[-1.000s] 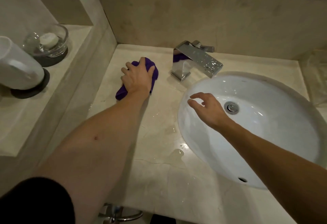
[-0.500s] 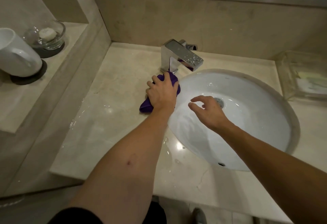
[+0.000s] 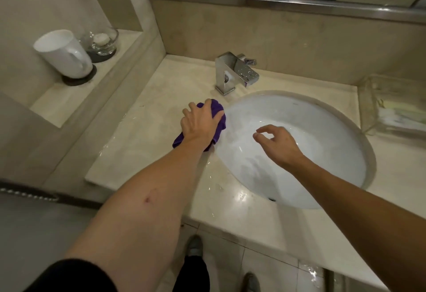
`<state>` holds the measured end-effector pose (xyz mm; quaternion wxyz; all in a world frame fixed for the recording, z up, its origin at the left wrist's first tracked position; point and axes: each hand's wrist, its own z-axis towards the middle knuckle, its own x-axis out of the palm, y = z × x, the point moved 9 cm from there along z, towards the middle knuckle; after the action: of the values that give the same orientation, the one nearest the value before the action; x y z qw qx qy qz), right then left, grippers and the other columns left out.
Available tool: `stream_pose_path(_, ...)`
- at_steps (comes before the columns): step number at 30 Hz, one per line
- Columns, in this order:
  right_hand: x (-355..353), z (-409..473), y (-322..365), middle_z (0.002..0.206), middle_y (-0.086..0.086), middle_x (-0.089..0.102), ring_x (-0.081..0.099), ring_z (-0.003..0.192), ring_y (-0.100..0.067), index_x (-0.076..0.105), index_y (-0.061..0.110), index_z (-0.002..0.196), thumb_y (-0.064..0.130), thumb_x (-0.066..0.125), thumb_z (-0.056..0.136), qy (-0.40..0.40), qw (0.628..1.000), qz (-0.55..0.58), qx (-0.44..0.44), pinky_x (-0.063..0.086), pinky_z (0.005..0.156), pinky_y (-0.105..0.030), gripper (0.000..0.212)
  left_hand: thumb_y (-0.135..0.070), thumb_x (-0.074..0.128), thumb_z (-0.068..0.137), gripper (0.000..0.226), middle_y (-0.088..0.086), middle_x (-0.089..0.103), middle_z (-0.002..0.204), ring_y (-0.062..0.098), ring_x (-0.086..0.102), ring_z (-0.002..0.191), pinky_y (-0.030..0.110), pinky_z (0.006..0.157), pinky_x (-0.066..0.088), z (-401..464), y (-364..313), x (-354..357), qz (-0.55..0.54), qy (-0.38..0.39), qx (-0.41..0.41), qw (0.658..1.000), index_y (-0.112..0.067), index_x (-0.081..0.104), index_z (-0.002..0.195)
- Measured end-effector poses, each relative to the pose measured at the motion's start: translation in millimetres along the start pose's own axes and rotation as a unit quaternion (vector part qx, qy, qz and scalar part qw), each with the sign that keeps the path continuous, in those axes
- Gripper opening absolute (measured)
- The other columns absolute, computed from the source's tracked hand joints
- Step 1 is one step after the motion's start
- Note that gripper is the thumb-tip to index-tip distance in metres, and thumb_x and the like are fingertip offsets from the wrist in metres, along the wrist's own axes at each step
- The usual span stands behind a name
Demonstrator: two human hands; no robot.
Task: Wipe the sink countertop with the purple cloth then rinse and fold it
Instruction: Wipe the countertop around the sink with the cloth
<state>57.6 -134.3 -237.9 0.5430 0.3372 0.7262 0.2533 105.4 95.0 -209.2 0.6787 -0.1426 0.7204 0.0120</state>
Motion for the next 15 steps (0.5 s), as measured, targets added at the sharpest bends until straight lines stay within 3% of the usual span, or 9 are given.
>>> stream_pose_path(2,-1,-7,10,0.145,-0.005,0.052,0.059,0.118,-0.024,0.065,0.026,0.129,0.047,0.058,0.095,0.016,1.0,-0.01,-0.017,0.043,0.09,-0.036,0.04,-0.062,0.04,0.099,0.057,0.017,0.051,0.123,0.037,0.053,0.108,0.04,0.073,0.04,-16,17,-4,0.0,-0.003,-0.024,1.0,-0.026,0.042,0.144)
stream_pose_path(5,2,-14,24,0.144,-0.005,0.053,0.057,0.123,-0.024,0.065,0.022,0.13,0.044,0.058,0.097,0.025,0.999,-0.022,-0.036,0.035,0.091,-0.03,0.041,-0.062,0.038,0.099,0.058,0.018,0.05,0.123,0.038,0.052,0.108,0.041,0.073,0.038,-36,45,-17,0.001,-0.018,-0.051,0.999,-0.027,0.041,0.145)
stream_pose_path(15,61,-44,45,0.142,-0.007,0.054,0.056,0.126,-0.025,0.064,0.018,0.131,0.043,0.059,0.096,0.074,0.996,-0.003,-0.046,0.041,0.091,-0.033,0.043,-0.057,0.038,0.102,0.054,0.023,0.048,0.128,0.04,0.05,0.111,0.04,0.068,0.036,-101,161,-25,0.049,-0.043,-0.186,0.98,-0.019,0.041,0.14)
